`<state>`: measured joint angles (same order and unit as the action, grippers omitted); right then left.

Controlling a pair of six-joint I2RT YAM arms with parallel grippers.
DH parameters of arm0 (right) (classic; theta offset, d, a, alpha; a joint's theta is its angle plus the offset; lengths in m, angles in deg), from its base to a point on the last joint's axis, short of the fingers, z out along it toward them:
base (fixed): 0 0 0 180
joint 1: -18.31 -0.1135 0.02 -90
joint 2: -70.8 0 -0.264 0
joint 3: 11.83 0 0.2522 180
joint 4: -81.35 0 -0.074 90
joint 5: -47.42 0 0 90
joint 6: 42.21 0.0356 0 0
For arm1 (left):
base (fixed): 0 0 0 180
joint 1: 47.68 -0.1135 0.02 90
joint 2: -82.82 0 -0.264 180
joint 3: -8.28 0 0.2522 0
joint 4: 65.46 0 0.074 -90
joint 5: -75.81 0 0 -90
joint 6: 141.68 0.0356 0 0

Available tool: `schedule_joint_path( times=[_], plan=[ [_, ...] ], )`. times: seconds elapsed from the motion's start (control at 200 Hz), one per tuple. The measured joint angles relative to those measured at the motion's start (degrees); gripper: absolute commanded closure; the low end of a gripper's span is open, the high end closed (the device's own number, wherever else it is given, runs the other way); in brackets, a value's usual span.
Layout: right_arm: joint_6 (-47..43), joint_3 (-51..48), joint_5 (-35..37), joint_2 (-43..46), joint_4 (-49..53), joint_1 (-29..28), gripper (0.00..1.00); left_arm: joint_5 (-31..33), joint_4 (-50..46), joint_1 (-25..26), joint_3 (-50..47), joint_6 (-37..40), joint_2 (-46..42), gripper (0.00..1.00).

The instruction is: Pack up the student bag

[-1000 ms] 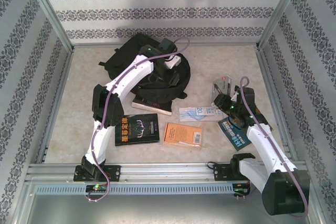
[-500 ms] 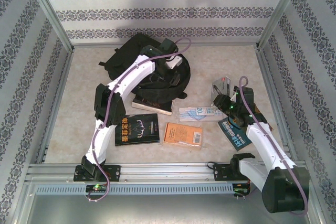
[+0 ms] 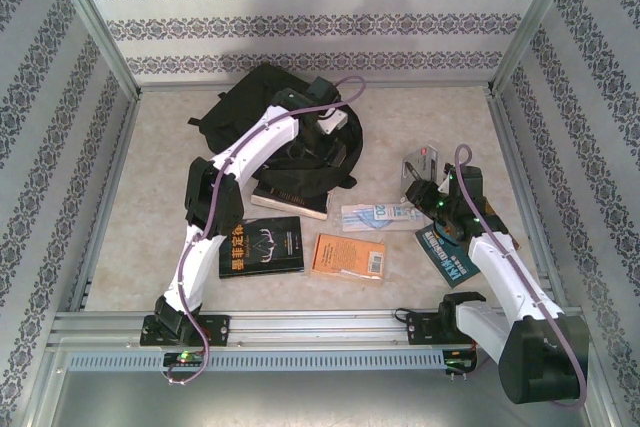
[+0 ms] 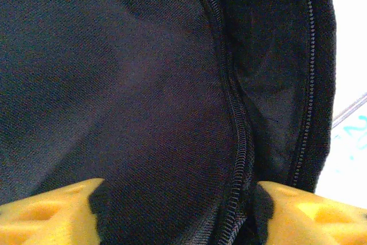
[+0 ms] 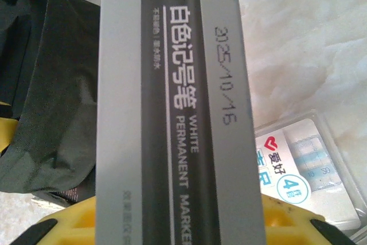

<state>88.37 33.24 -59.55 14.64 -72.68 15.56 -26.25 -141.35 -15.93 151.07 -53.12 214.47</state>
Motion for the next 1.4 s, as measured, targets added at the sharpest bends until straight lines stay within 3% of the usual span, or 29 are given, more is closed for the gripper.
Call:
schedule_joint_path(
  times=[0.22,0.365,0.455,0.625,0.714,0.994,1.214,1.404],
  plan=[
    [0.0,0.0,-0.1,-0.4,-0.5,0.0,0.73,-0.2,0.0,0.0,0.0,0.0,0.1,0.26],
    [0.0,0.0,-0.1,-0.4,-0.5,0.0,0.73,-0.1,0.0,0.0,0.0,0.2,0.9,0.32],
    [0.0,0.0,-0.1,-0.4,-0.5,0.0,0.74,0.3,0.0,0.0,0.0,0.7,2.1,0.45],
    [0.0,0.0,-0.1,-0.4,-0.5,0.0,0.74,1.6,0.1,0.1,0.0,1.4,3.4,0.86],
    [0.0,0.0,-0.1,-0.4,-0.5,0.0,0.74,2.5,0.7,0.1,-0.1,1.9,3.0,1.0],
    [0.0,1.3,-1.1,-0.5,-1.2,-1.8,0.74,6.4,4.8,-0.5,-4.2,-0.1,-8.2,1.0],
    [0.1,8.6,-4.3,-5.4,-2.6,-9.3,0.74,8.1,10.3,-3.7,-13.4,-3.9,-23.5,1.0],
    [0.7,17.9,-8.9,-14.0,-3.8,-15.9,0.74,6.8,13.8,-6.0,-23.1,-8.5,-30.4,1.0]
  ],
)
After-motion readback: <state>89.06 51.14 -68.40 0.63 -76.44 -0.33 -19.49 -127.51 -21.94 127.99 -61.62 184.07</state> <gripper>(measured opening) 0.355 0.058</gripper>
